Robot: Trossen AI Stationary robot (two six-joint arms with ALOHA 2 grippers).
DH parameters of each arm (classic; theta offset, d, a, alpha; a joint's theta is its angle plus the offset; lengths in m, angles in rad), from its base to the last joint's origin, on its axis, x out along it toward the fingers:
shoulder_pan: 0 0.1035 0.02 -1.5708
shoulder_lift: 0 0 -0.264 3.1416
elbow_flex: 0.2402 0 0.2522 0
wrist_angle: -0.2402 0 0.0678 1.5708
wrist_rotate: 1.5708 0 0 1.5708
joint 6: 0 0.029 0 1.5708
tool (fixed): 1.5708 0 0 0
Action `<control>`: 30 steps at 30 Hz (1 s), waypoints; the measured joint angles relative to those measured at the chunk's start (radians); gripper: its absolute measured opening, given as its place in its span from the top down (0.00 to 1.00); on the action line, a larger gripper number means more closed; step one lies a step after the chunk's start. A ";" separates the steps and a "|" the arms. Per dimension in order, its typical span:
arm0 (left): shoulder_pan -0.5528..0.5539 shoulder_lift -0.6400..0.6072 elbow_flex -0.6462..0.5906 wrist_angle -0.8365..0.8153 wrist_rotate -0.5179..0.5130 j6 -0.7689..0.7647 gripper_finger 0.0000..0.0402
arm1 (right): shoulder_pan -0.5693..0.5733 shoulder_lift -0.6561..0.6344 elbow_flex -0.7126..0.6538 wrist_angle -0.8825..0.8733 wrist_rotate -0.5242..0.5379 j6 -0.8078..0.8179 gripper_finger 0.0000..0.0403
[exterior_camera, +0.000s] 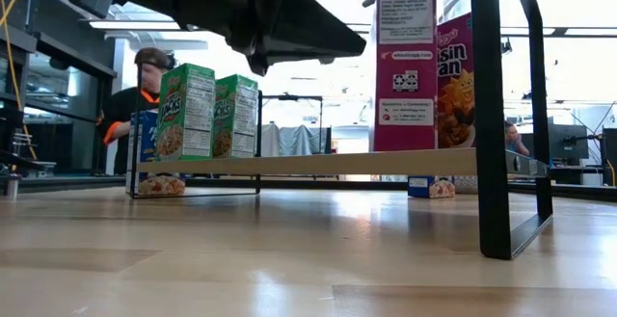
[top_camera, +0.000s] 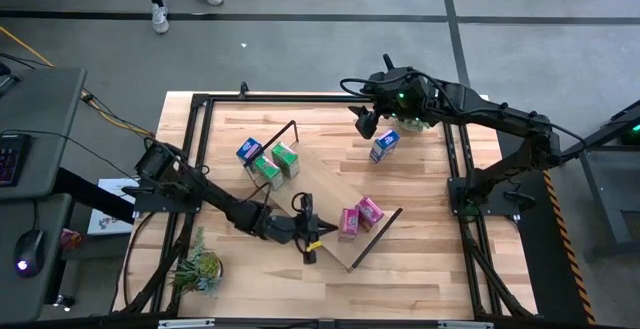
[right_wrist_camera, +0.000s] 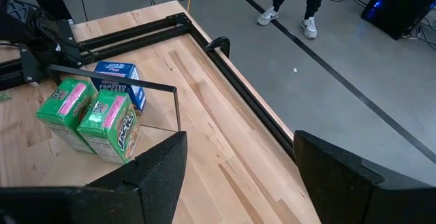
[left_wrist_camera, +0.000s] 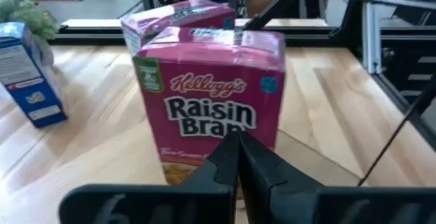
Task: Stack cereal on shelf
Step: Put the pink cereal box on the shelf
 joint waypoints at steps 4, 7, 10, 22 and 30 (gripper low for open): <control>-0.009 0.037 0.024 -0.012 -0.010 -0.015 1.00 | 0.000 0.000 0.000 0.000 0.000 0.000 0.35; -0.015 0.073 0.075 -0.038 -0.017 -0.009 1.00 | 0.000 0.000 0.000 0.000 0.000 0.000 0.35; -0.023 0.096 0.108 -0.062 -0.024 0.009 1.00 | 0.000 0.000 0.000 0.000 0.000 0.000 0.35; 0.020 0.096 0.117 -0.040 0.053 0.007 1.00 | 0.000 0.000 0.000 0.001 0.000 0.000 0.35; 0.028 0.096 0.117 -0.031 0.134 -0.042 1.00 | 0.000 0.000 0.000 0.003 0.000 0.000 0.35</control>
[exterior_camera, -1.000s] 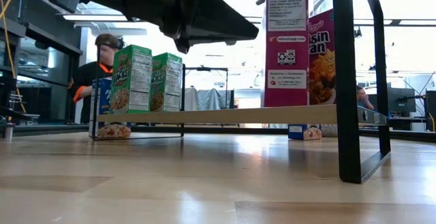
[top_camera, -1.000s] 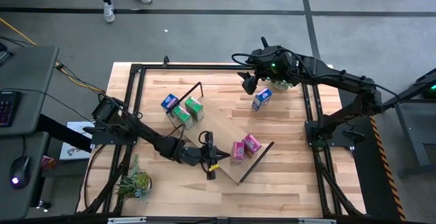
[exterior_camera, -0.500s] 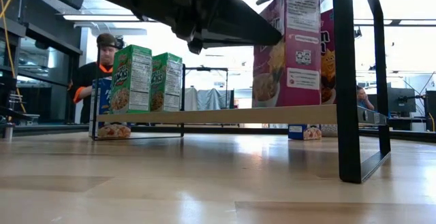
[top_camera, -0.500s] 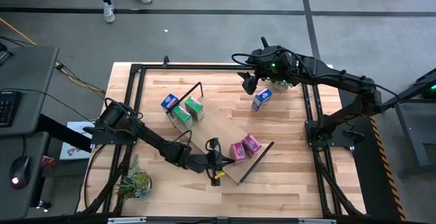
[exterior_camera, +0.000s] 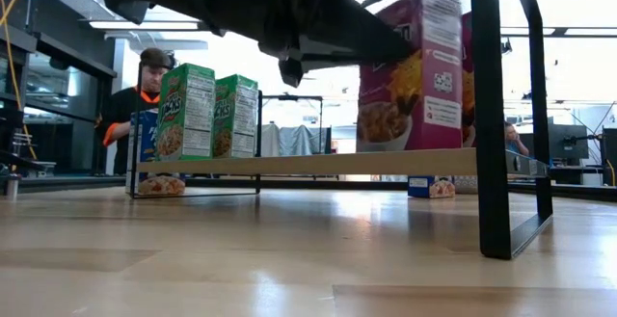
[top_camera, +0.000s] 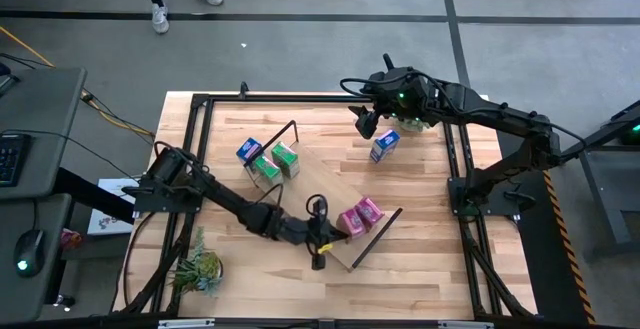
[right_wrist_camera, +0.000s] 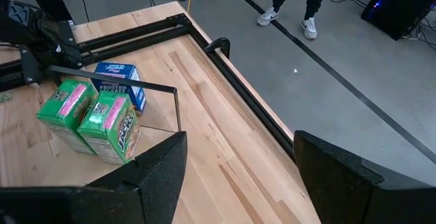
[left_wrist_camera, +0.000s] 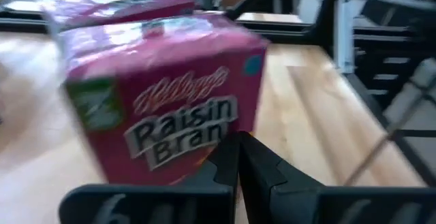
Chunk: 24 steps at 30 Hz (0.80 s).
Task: Stack cereal on shelf
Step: Put the pink cereal box on the shelf
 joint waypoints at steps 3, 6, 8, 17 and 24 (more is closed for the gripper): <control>0.000 0.000 0.000 0.017 0.042 -0.017 1.00 | 0.000 0.000 0.000 0.003 0.000 0.000 0.35; 0.001 0.000 0.000 0.032 0.044 -0.017 1.00 | 0.000 0.000 0.000 0.008 0.000 0.003 0.35; 0.004 0.000 0.000 0.034 0.038 -0.017 1.00 | 0.000 0.000 0.000 0.012 0.000 0.003 0.35; 0.023 0.027 0.000 0.055 0.001 -0.033 1.00 | 0.000 0.000 0.000 0.029 0.000 0.001 0.35; 0.006 0.026 0.001 0.111 0.009 -0.027 1.00 | 0.000 0.000 0.000 0.035 0.000 0.000 0.35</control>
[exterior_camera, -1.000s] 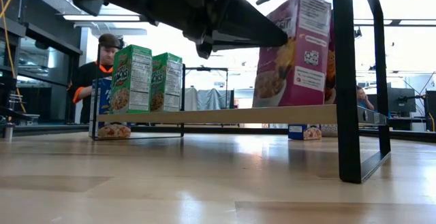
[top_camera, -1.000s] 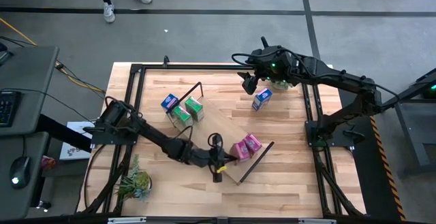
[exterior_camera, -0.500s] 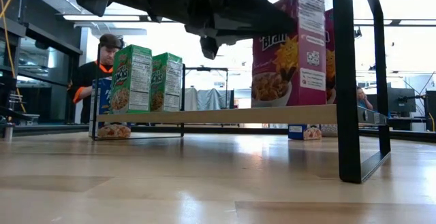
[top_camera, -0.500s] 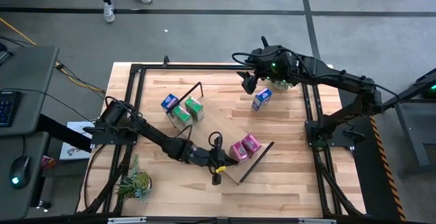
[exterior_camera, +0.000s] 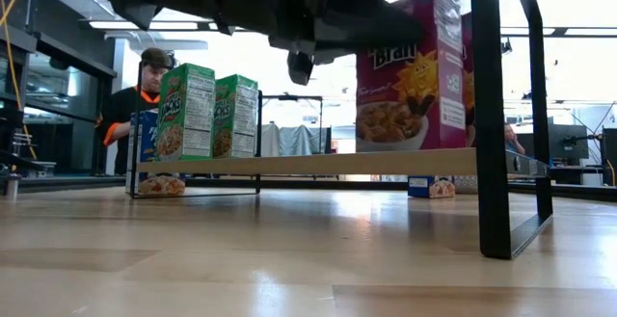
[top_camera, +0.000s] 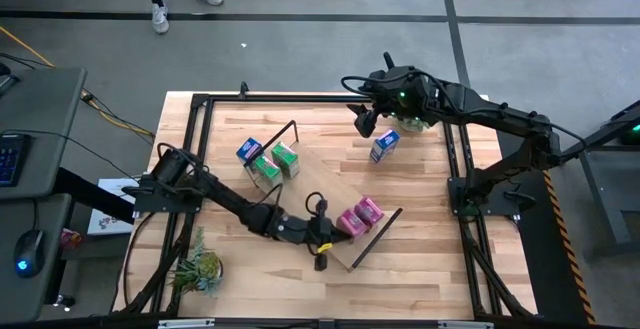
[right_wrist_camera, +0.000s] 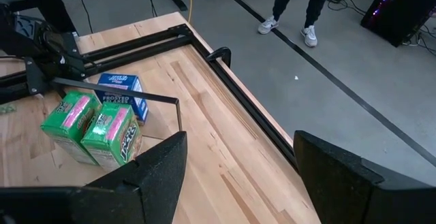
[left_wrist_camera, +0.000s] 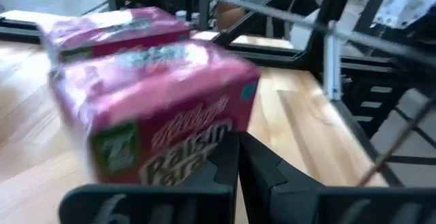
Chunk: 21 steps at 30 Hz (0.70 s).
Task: Stack cereal on shelf
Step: Put the pink cereal box on the shelf
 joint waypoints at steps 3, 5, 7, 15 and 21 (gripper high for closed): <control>-0.006 -0.001 0.008 -0.032 0.007 0.008 1.00 | 0.000 0.000 0.000 0.005 0.000 0.000 0.35; -0.016 -0.018 0.006 -0.066 0.007 0.026 1.00 | 0.000 0.000 0.000 0.005 0.000 0.000 0.35; -0.029 -0.055 0.006 -0.097 0.009 0.043 1.00 | 0.000 0.000 0.000 0.005 0.000 0.000 0.35; -0.070 -0.296 -0.148 -0.158 -0.137 0.171 1.00 | 0.000 0.000 0.000 0.006 -0.005 0.000 0.35; 0.077 -0.379 -0.404 0.122 -0.125 0.103 1.00 | 0.000 0.000 0.000 0.006 -0.004 0.000 0.35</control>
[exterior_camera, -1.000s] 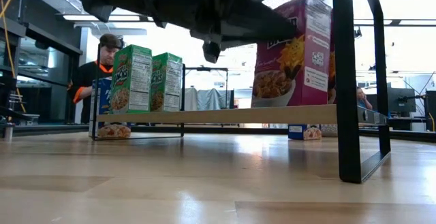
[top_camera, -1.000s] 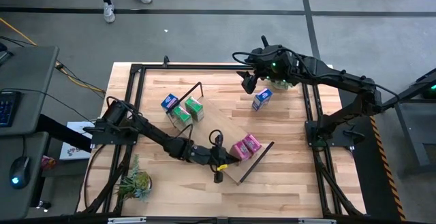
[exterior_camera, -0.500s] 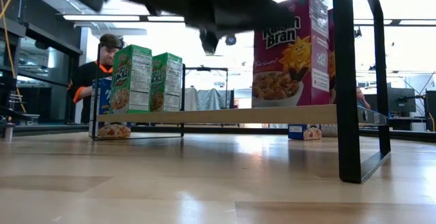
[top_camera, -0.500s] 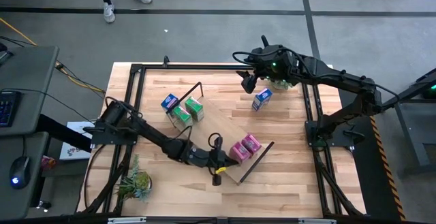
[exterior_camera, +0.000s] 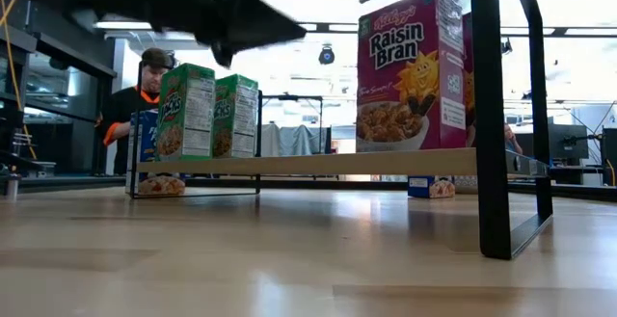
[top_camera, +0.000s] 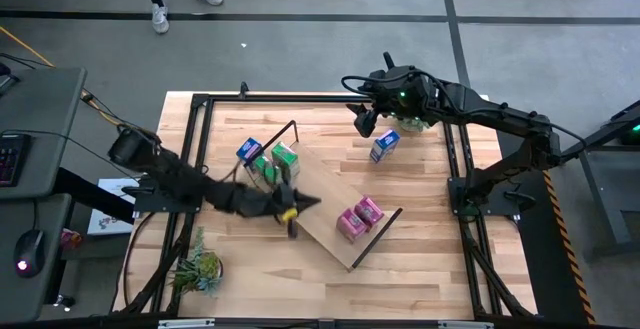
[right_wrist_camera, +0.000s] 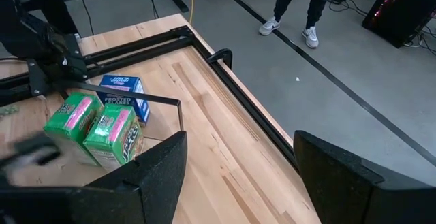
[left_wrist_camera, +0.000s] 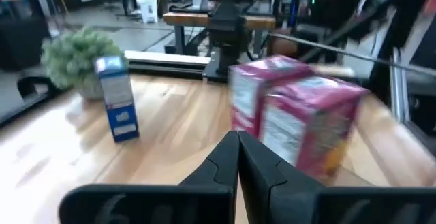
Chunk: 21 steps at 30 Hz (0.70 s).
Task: Stack cereal on shelf
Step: Put the pink cereal box on the shelf
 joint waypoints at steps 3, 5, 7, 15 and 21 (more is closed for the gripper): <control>0.096 0.058 -0.018 0.046 0.133 -0.102 1.00 | 0.000 0.000 0.000 -0.002 0.000 0.000 0.35; 0.128 0.121 0.014 0.042 0.202 -0.126 1.00 | 0.000 0.000 0.000 -0.005 0.000 0.000 0.35; 0.129 0.180 0.066 0.051 0.239 -0.128 1.00 | 0.000 0.000 0.000 -0.010 0.000 0.000 0.35; 0.099 0.296 0.188 0.031 0.238 -0.121 1.00 | 0.000 0.000 0.000 -0.022 0.000 0.009 0.35; 0.069 0.277 0.195 0.039 0.223 -0.137 1.00 | 0.000 0.000 0.000 -0.033 0.000 0.008 0.35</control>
